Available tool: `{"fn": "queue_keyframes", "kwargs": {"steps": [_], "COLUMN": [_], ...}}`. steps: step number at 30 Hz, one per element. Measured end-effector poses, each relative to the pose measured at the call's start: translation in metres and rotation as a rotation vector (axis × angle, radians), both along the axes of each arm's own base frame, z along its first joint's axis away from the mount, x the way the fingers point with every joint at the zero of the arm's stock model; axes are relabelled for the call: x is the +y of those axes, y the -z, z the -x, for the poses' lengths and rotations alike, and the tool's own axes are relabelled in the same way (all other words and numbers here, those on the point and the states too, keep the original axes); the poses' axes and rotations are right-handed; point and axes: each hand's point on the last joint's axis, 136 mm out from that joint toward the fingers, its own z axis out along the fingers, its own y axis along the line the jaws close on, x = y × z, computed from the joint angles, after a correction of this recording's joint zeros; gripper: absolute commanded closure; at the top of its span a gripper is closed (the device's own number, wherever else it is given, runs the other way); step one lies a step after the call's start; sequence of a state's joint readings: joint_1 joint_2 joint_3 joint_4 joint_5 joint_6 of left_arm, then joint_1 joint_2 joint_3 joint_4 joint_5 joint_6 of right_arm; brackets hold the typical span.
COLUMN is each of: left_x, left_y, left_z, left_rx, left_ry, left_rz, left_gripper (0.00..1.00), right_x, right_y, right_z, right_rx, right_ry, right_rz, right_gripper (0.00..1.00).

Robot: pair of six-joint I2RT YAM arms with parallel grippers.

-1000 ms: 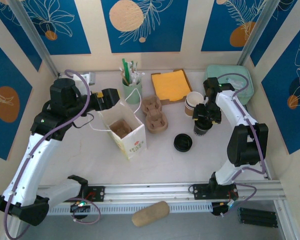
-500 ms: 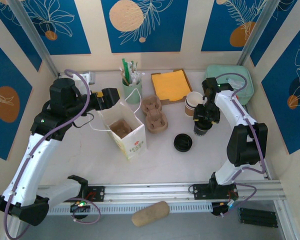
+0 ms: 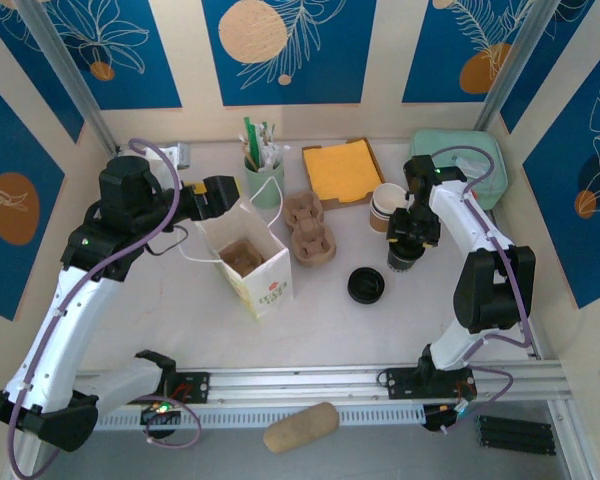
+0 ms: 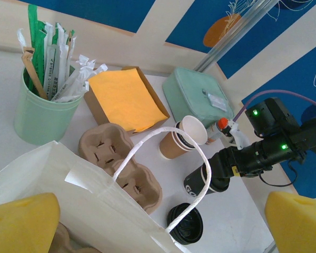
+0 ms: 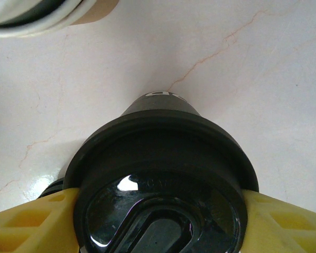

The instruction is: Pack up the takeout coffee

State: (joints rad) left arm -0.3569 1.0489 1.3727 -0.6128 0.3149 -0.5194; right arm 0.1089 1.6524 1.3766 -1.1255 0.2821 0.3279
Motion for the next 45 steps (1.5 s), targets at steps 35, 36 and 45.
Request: {"fn": "queue_keyframes", "kwargs": {"steps": [35, 36, 45], "left_x": [0.004, 0.005, 0.032], "left_y": [0.002, 0.002, 0.006], "left_z": [0.002, 0.002, 0.016], "left_rx": [0.009, 0.006, -0.002], "left_ry": [-0.014, -0.019, -0.117], "left_rz": [-0.030, -0.037, -0.119], "left_gripper": [0.00, 0.00, 0.01], "right_x": [0.037, 0.042, 0.095], "right_y": [-0.078, -0.086, -0.160], "right_z": [0.011, 0.011, 0.007], "right_rx": [-0.184, -0.204, -0.399], "right_ry": [-0.125, -0.135, -0.252], "right_rz": [-0.032, -0.037, -0.132], "right_gripper": [0.40, 0.40, 0.41]}}
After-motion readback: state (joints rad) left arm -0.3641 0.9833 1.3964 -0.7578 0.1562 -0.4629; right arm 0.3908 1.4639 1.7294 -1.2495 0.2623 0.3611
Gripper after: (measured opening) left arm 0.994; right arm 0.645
